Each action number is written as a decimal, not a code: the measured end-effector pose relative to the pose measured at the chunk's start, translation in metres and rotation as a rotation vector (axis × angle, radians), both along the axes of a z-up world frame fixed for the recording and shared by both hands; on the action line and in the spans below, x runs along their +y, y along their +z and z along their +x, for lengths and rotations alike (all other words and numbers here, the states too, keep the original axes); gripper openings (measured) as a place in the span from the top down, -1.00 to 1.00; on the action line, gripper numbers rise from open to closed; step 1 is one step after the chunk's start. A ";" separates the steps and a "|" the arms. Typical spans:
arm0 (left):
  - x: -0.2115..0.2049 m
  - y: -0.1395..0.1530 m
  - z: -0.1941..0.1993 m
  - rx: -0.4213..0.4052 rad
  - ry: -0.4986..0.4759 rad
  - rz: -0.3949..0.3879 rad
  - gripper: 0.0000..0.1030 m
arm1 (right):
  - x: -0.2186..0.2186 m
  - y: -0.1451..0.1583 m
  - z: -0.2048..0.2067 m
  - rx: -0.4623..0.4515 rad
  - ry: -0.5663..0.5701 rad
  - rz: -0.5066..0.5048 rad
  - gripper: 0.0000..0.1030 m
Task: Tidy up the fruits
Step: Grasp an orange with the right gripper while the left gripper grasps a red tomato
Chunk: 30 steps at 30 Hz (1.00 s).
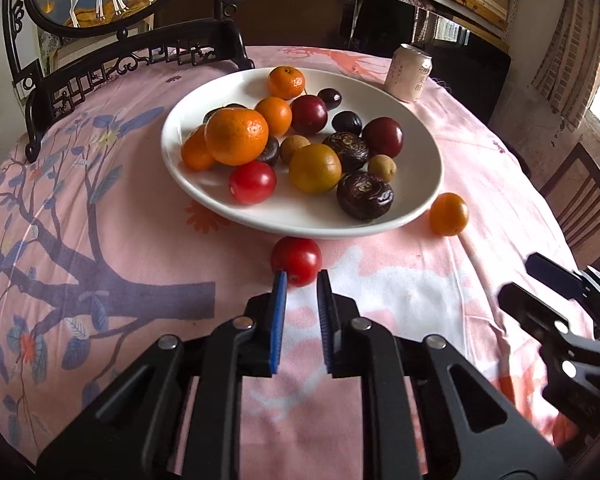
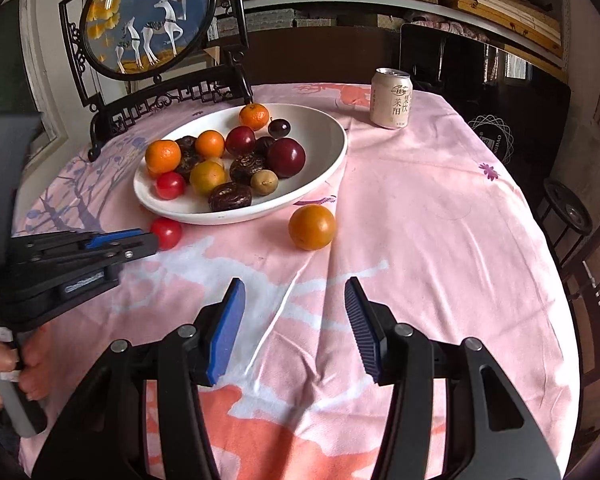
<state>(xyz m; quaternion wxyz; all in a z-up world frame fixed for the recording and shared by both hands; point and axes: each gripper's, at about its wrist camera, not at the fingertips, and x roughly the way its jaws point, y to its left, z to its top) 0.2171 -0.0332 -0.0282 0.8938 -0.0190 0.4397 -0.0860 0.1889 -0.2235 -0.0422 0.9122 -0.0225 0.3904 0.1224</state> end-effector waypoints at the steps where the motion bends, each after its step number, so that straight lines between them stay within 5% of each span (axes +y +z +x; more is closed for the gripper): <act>1: 0.002 0.003 -0.004 -0.007 -0.009 -0.010 0.69 | 0.003 -0.003 0.008 -0.003 0.002 -0.025 -0.01; 10: 0.008 -0.003 -0.004 0.016 -0.033 -0.052 0.69 | 0.032 -0.031 0.059 0.033 0.023 -0.166 -0.01; 14: 0.011 -0.003 -0.002 0.014 -0.020 -0.057 0.44 | 0.031 -0.031 0.068 0.039 0.015 -0.137 0.00; 16: 0.012 -0.004 0.000 0.015 -0.013 -0.055 0.35 | 0.030 -0.030 0.068 0.034 -0.007 -0.149 0.23; 20: 0.012 -0.007 0.002 0.019 -0.004 -0.054 0.17 | 0.022 -0.027 0.062 0.045 -0.011 -0.104 0.31; 30: 0.007 -0.017 0.011 0.037 0.032 -0.041 0.17 | 0.007 -0.006 0.018 0.029 0.006 0.029 0.31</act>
